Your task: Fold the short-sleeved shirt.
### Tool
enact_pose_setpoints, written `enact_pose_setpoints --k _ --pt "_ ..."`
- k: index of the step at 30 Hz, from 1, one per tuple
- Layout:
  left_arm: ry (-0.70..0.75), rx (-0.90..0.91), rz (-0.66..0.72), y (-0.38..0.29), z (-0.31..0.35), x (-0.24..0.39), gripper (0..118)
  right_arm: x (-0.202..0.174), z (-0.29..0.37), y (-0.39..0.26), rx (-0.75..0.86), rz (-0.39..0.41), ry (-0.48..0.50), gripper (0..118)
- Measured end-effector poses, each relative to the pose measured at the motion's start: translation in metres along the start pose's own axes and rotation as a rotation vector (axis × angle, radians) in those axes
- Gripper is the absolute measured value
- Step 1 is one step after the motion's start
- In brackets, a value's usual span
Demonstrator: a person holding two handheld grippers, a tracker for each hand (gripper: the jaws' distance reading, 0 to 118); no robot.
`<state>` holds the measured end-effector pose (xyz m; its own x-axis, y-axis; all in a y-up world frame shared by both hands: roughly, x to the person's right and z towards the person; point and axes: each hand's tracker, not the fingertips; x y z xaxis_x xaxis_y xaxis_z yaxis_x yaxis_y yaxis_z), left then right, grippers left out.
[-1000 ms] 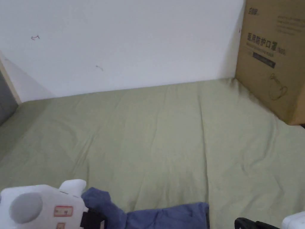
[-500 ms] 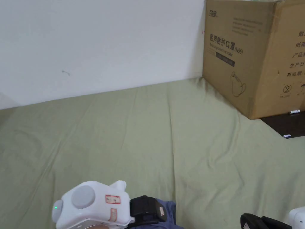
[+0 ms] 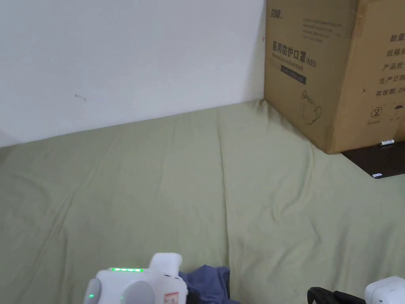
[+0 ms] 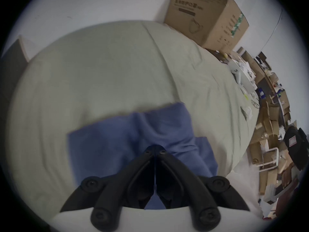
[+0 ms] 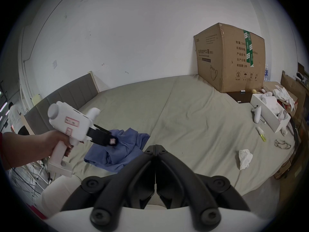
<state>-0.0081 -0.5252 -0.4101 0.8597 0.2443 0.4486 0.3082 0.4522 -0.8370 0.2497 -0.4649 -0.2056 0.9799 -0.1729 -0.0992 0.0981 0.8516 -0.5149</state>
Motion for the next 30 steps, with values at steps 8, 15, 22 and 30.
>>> enact_pose_setpoints --k 8,15,22,30 --pt "-0.08 -0.024 -0.031 0.006 -0.05 0.062 1 0.001 -0.002 -0.005 -0.018 0.008 -0.018 0" --pt "-0.244 0.455 0.06 -0.015 0.055 0.029 1 0.002 0.016 0.014 0.062 -0.033 0.03 0" --pt "0.243 0.955 0.033 -0.074 0.211 -0.006 1 -0.032 0.045 0.053 0.316 0.001 0.136 0" --pt "0.654 1.101 -0.051 -0.148 0.211 -0.008 1 -0.084 0.026 0.026 0.724 0.181 -0.284 0"
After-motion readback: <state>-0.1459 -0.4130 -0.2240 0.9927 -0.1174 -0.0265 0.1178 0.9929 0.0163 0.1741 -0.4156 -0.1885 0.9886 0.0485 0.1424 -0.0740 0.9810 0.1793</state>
